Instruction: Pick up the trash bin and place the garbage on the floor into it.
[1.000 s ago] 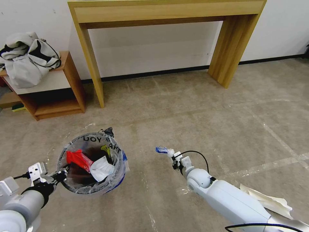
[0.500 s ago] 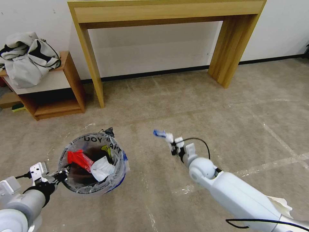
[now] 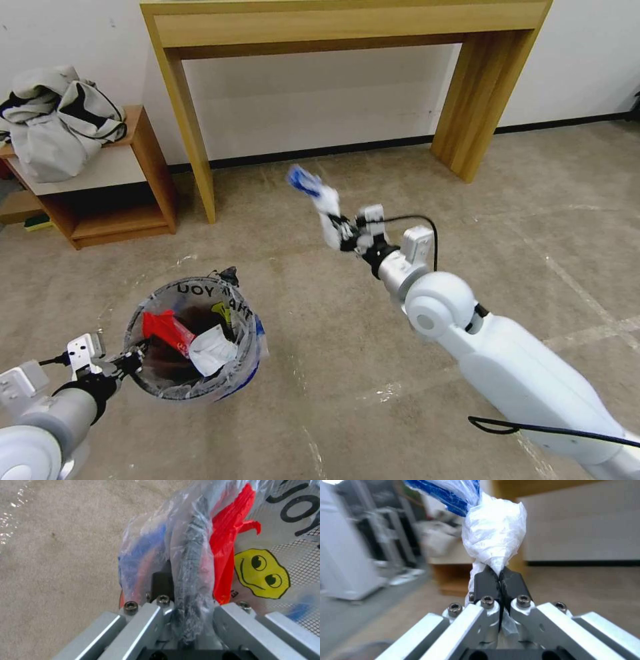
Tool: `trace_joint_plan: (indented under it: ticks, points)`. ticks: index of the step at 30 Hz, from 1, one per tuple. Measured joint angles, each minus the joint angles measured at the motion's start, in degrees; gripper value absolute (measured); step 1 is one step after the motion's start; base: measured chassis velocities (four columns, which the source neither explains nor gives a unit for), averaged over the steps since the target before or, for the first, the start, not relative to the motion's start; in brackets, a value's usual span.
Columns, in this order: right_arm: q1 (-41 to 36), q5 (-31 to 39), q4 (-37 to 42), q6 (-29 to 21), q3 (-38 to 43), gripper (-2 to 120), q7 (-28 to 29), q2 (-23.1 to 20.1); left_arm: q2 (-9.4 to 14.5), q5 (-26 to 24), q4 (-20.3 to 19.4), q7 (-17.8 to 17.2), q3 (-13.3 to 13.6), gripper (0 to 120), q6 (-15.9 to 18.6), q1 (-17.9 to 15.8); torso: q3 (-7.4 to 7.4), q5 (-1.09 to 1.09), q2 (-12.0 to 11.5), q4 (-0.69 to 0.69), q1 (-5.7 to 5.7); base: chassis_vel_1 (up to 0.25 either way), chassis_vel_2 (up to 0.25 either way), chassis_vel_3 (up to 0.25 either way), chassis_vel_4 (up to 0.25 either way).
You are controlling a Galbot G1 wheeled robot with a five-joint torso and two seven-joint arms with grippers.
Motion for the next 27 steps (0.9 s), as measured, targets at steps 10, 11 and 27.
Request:
trace_joint_plan:
  ticks: [10,11,27]
  points:
    - [11.80,13.48,4.68,-4.85,-11.86,0,7.07,1.32,0.60,-0.88,-0.28,-0.46,0.59,1,0.54,-0.38,0.00,0.00,0.00,0.00,0.00,0.000,0.000,0.000,0.000]
    - [14.01,14.35,4.72,-5.32,-14.54,0,7.72,1.94,0.68,-0.91,-0.34,-0.48,0.66,1,0.60,-0.37,0.00,-0.01,0.00,0.01,0.00,0.000,0.000,0.000,0.000]
    - [18.27,16.05,2.58,-8.33,-26.83,0,11.63,4.27,1.55,-1.62,-0.80,-0.58,0.40,1,0.64,-0.48,0.00,0.00,0.00,0.00,0.00,0.000,0.000,0.000,0.000]
